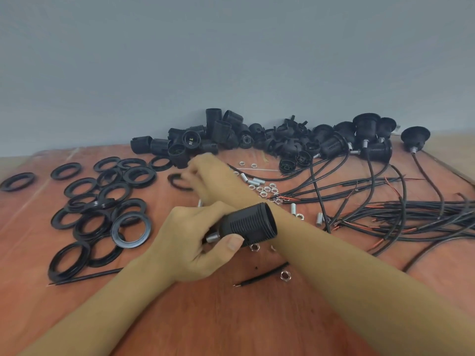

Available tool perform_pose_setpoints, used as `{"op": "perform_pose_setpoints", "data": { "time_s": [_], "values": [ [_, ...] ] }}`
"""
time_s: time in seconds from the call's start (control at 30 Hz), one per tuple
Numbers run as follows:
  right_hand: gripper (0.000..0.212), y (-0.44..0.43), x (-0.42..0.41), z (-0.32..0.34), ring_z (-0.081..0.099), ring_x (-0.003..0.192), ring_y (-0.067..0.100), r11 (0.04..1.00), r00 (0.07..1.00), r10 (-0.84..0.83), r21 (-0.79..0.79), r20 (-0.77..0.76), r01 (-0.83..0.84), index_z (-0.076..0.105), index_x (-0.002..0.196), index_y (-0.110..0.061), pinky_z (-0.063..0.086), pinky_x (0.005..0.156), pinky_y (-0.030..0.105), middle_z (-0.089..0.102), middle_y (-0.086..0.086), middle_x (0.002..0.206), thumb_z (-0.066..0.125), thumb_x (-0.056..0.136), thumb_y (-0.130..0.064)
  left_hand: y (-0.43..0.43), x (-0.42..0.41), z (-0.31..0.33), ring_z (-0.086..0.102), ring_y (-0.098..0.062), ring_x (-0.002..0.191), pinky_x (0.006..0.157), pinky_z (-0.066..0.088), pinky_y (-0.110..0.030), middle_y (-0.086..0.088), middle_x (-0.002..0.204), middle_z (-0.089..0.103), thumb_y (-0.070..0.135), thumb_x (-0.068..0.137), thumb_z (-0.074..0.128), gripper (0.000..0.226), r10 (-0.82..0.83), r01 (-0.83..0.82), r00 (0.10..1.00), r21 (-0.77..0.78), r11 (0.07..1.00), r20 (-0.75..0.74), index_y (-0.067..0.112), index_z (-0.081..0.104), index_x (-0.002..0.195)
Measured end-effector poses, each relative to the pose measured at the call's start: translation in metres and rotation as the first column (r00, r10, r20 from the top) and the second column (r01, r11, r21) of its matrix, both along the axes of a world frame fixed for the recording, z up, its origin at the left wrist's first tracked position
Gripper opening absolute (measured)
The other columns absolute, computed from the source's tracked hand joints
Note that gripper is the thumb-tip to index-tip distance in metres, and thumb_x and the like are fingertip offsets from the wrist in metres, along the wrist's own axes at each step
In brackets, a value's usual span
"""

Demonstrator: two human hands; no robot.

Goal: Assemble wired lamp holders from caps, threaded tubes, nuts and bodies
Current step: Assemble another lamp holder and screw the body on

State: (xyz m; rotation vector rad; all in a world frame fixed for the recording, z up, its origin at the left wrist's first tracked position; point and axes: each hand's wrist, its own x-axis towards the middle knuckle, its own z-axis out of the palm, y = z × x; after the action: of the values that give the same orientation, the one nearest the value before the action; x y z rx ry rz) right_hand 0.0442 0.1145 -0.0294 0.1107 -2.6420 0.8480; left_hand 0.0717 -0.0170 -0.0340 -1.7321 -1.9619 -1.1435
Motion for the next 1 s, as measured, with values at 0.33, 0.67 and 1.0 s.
{"op": "perform_pose_setpoints", "data": {
  "time_s": [0.33, 0.67, 1.0],
  "values": [
    [0.020, 0.063, 0.087, 0.008, 0.069, 0.098, 0.030, 0.692, 0.992, -0.116, -0.720, -0.039, 0.053, 0.049, 0.091, -0.015, 0.060, 0.069, 0.036, 0.059, 0.027, 0.121, 0.044, 0.103, -0.030, 0.010, 0.001, -0.011, 0.053, -0.013, 0.048, 0.048, 0.043, -0.025, 0.003, 0.059, 0.057, 0.046, 0.089, 0.053, 0.025, 0.149, -0.163, 0.945, 0.026, 0.986, 0.290, 0.024, 0.065, 0.095],
    [0.007, 0.067, 0.103, 0.007, 0.064, 0.073, 0.010, 0.603, 0.998, 0.050, -0.795, -0.045, -0.066, 0.063, 0.093, -0.011, 0.055, 0.073, 0.026, 0.073, 0.002, 0.088, 0.066, 0.089, -0.016, 0.016, -0.007, -0.013, 0.056, -0.005, 0.041, 0.041, 0.041, -0.013, 0.008, 0.065, 0.069, 0.036, 0.082, 0.072, 0.022, 0.128, -0.278, 0.726, 0.118, 0.953, 0.676, 0.023, 0.060, 0.094],
    [0.062, 0.094, 0.113, 0.016, 0.067, 0.111, 0.021, 0.640, 0.956, 0.293, -0.749, 0.031, -0.172, 0.059, 0.128, -0.011, 0.054, 0.089, 0.027, 0.069, 0.005, 0.124, 0.075, 0.069, -0.005, 0.013, -0.004, -0.005, 0.046, 0.003, 0.037, 0.040, 0.034, -0.008, 0.007, 0.056, 0.065, 0.039, 0.077, 0.074, 0.027, 0.045, -0.138, 0.684, 0.068, 0.988, 0.728, 0.016, 0.061, 0.081]
  ]
}}
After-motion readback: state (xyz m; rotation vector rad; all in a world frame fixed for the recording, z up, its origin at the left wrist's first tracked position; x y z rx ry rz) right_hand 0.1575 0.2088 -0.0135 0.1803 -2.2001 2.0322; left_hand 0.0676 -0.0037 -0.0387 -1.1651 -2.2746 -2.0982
